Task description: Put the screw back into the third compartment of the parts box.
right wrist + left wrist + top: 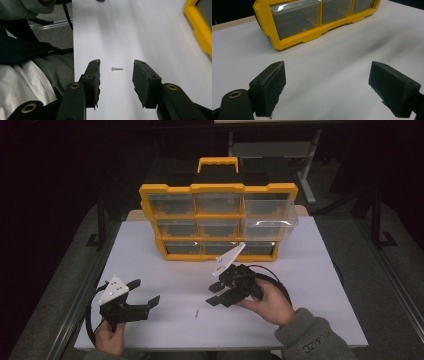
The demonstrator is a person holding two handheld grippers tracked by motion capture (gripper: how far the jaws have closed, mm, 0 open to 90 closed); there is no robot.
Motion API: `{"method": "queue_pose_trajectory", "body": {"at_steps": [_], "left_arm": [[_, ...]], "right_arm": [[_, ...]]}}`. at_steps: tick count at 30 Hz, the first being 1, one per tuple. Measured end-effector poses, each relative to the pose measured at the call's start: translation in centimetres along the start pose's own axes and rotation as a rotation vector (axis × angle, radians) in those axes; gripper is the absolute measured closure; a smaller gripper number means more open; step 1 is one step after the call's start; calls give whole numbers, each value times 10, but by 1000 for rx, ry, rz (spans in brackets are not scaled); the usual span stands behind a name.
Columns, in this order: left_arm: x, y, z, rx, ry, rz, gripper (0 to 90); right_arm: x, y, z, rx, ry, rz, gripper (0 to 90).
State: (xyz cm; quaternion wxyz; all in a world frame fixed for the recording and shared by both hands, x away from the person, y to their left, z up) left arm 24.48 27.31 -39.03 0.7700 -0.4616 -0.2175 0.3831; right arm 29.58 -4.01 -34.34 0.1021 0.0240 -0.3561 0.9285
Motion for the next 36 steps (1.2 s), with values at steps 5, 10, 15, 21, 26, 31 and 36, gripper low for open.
{"method": "queue_pose_trajectory", "body": {"at_steps": [5, 10, 15, 21, 26, 31, 36], "left_arm": [[0, 0, 0, 9, 3, 5, 140], [0, 0, 0, 3, 4, 4, 140], [0, 0, 1, 5, 4, 2, 139], [0, 0, 0, 5, 6, 0, 140], [0, 0, 0, 7, 8, 0, 140], [1, 0, 0, 12, 10, 7, 140], [2, 0, 0, 10, 11, 12, 140]], "right_arm": [[-4, 8, -30, 39, -25, -17, 566], [-6, 12, -56, 51, -60, -22, 570], [-6, 15, -76, 82, -67, -14, 574], [-11, 19, -90, 116, -18, 27, 573], [-17, 19, -99, 126, 7, 54, 576], [-19, 19, -108, 152, 23, 88, 586], [-18, 17, -113, 155, 39, 101, 596]]}}
Point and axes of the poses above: each handheld gripper's, and its own axes: z roughly backward along the jaws, y roughly out of its underside, x roughly to its left, the point moved 1 cm from there along -z, roughly forward along the jaws
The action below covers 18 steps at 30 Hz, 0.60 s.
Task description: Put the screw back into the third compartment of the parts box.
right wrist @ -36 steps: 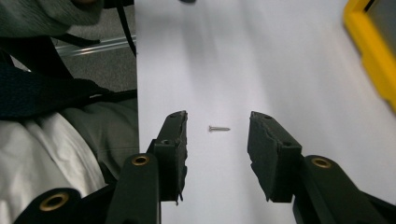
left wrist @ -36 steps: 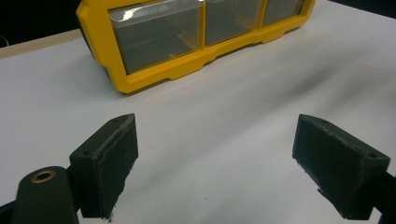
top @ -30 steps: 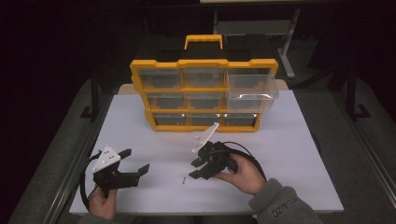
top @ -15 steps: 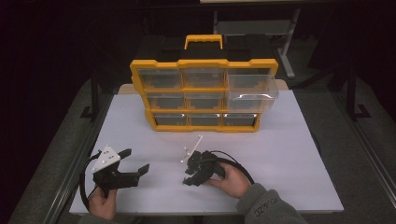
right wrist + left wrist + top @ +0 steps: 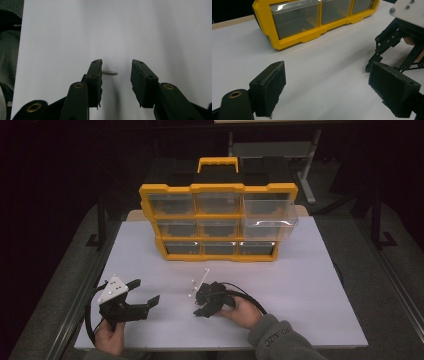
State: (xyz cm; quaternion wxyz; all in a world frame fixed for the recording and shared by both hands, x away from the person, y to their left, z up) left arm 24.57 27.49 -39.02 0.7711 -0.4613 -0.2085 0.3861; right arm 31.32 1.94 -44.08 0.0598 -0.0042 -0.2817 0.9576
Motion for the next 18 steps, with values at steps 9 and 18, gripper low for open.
{"method": "queue_pose_trajectory", "body": {"at_steps": [9, 18], "left_arm": [[0, 0, 0, -7, 2, 4, 139], [0, 0, 1, -3, 3, 1, 140]], "right_arm": [[-2, -9, -6, -4, 12, 22, 606], [0, -19, -11, 22, 8, 30, 686]]}}
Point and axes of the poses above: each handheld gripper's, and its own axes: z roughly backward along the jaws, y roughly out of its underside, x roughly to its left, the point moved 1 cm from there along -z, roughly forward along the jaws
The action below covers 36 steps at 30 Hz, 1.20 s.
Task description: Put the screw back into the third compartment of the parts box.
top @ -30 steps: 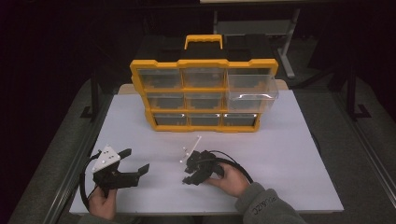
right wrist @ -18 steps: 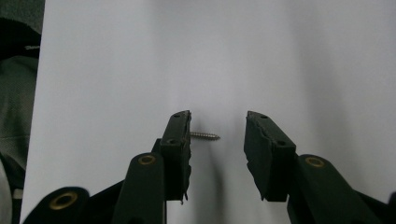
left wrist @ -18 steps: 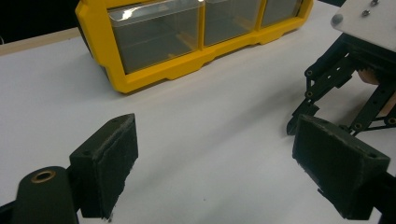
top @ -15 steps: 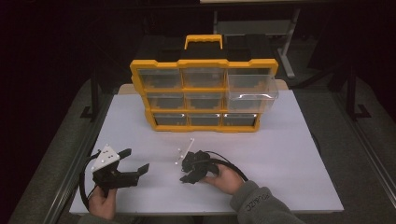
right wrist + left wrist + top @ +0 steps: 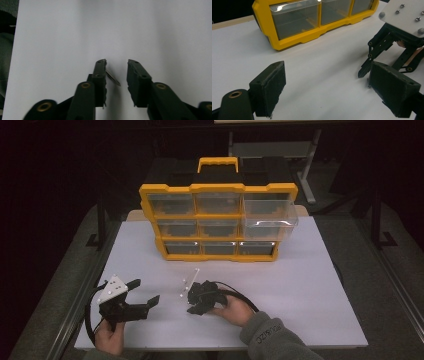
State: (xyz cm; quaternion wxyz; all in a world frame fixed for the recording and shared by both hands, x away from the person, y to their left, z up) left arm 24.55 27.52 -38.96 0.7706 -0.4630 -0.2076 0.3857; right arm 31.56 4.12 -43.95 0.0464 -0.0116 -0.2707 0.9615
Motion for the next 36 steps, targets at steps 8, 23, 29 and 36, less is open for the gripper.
{"method": "queue_pose_trajectory", "body": {"at_steps": [8, 23, 29, 36], "left_arm": [[0, 0, 1, -8, 0, 3, 140], [0, 0, 0, 1, 3, -2, 140], [-1, 0, 0, -4, 3, -2, 140], [-1, 0, -1, 1, 5, -3, 140]], "right_arm": [[-7, -3, -3, -5, -26, -32, 864], [-18, 8, 14, -57, -77, -102, 872], [-15, 15, 30, -76, -75, -125, 871], [-12, 22, 56, -110, -80, -143, 871]]}}
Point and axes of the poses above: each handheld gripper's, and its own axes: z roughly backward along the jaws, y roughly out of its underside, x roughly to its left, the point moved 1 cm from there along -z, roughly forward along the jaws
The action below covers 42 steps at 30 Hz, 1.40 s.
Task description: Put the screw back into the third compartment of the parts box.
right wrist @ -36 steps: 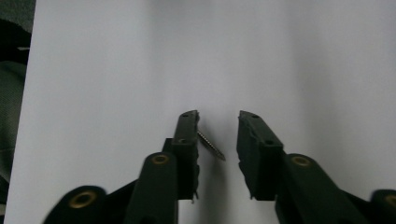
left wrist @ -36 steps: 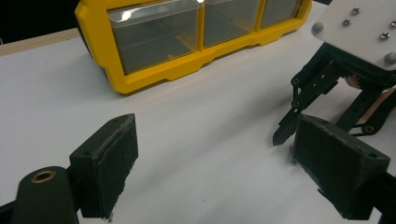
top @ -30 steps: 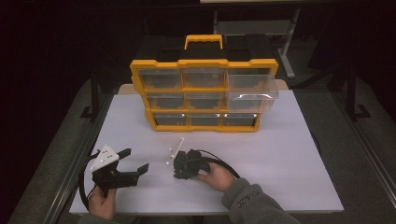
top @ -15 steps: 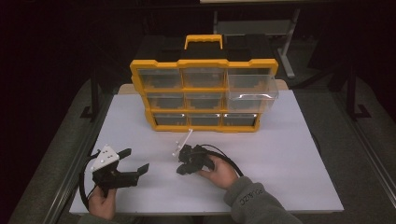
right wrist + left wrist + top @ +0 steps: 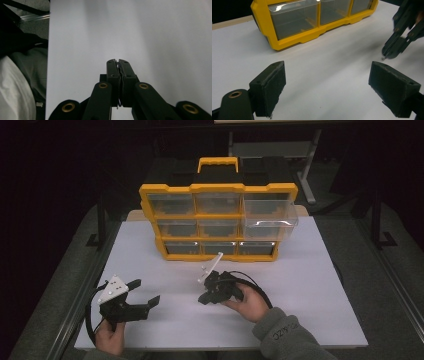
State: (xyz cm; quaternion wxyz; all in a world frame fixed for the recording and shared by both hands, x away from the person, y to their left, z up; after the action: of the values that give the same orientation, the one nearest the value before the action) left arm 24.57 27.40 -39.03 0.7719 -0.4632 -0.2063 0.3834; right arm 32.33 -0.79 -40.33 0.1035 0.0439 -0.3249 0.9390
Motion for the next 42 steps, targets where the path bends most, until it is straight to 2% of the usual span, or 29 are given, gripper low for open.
{"method": "queue_pose_trajectory", "body": {"at_steps": [5, 7, 12, 14, 21, 29, 32, 42], "left_arm": [[0, 0, 0, -1, 2, -1, 140], [0, 0, -1, 0, 2, 0, 140], [-1, 0, -1, -1, 0, -1, 140], [0, 0, -1, 0, -1, -15, 140], [0, 0, -1, 1, -2, -13, 140], [0, 0, -2, -7, 0, -2, 140], [0, 0, -3, -7, 1, 3, 140], [0, 0, -5, -9, 1, 8, 140]], "right_arm": [[3, 0, 21, -16, -3, -17, 871], [4, 0, 29, -32, -2, -6, 872], [8, -3, 51, -46, 1, -12, 871], [9, -5, 60, -45, 0, -16, 871], [10, -11, 89, -72, 7, -14, 871], [10, -16, 110, -81, 0, -12, 871], [10, -18, 119, -68, -9, -31, 871], [8, -28, 159, -95, 12, -21, 871]]}}
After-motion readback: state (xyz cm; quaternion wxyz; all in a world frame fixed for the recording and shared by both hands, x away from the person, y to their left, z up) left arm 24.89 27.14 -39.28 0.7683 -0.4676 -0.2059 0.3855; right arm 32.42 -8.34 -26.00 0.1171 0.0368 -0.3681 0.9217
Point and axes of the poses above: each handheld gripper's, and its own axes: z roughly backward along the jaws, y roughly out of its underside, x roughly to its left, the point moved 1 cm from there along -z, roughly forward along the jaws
